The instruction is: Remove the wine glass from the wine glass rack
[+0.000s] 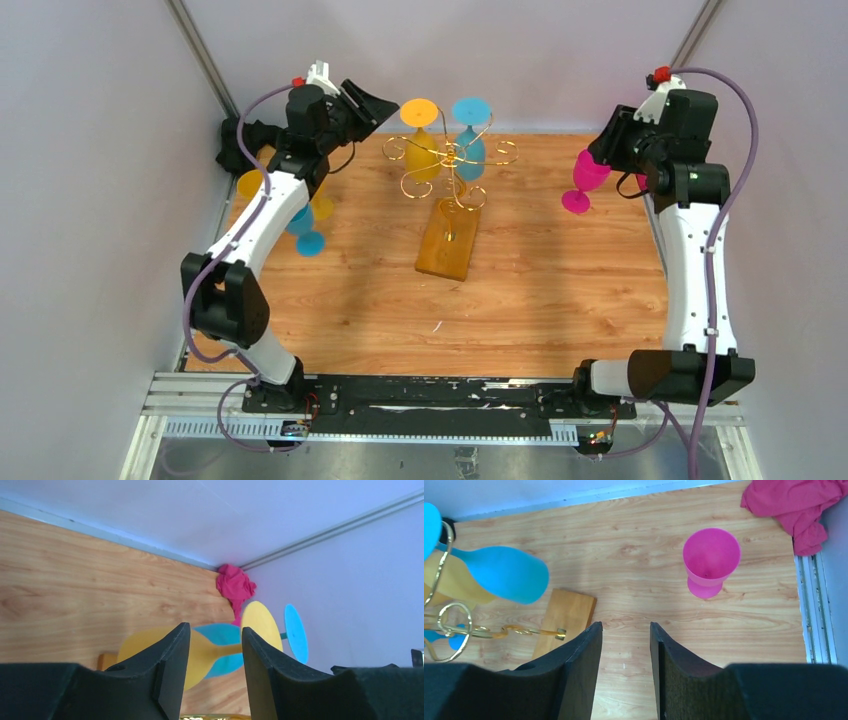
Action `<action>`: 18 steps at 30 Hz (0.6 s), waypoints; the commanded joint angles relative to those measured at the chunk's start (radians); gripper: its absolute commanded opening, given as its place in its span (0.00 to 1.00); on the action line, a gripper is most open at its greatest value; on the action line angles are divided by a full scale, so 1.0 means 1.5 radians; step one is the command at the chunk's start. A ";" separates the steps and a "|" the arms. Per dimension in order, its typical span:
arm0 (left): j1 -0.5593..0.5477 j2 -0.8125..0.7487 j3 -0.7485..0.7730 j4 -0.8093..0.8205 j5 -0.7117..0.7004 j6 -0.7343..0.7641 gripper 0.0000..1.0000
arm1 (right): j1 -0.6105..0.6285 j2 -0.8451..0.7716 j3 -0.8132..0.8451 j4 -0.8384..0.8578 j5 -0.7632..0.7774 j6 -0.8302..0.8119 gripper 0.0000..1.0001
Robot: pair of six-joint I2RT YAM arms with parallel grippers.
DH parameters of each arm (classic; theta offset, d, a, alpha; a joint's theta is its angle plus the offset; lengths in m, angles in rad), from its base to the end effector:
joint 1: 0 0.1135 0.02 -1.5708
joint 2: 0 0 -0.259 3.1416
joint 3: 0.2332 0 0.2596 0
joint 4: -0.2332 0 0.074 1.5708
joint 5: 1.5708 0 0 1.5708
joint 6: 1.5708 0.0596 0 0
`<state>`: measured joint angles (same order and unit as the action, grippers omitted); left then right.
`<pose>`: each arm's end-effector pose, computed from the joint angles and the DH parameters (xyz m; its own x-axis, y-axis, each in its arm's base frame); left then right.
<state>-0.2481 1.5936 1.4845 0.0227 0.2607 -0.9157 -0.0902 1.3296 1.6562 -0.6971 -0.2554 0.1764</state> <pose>0.3981 -0.1167 0.3932 -0.4365 -0.6798 -0.5893 0.2299 0.5490 -0.8036 0.3010 -0.0121 0.4552 -0.3809 0.2049 -0.9016 -0.0818 0.9638 0.2536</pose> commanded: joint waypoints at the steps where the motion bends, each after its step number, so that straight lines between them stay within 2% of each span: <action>1: 0.001 0.031 0.025 0.080 0.072 -0.068 0.47 | -0.001 -0.023 -0.024 0.032 -0.021 0.017 0.45; 18: -0.001 0.040 0.016 0.097 0.095 -0.086 0.46 | 0.000 -0.039 -0.042 0.055 -0.032 0.024 0.43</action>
<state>-0.2474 1.6569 1.4864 0.1368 0.3683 -1.0332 -0.0902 1.2922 1.6032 -0.6392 -0.2886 0.1993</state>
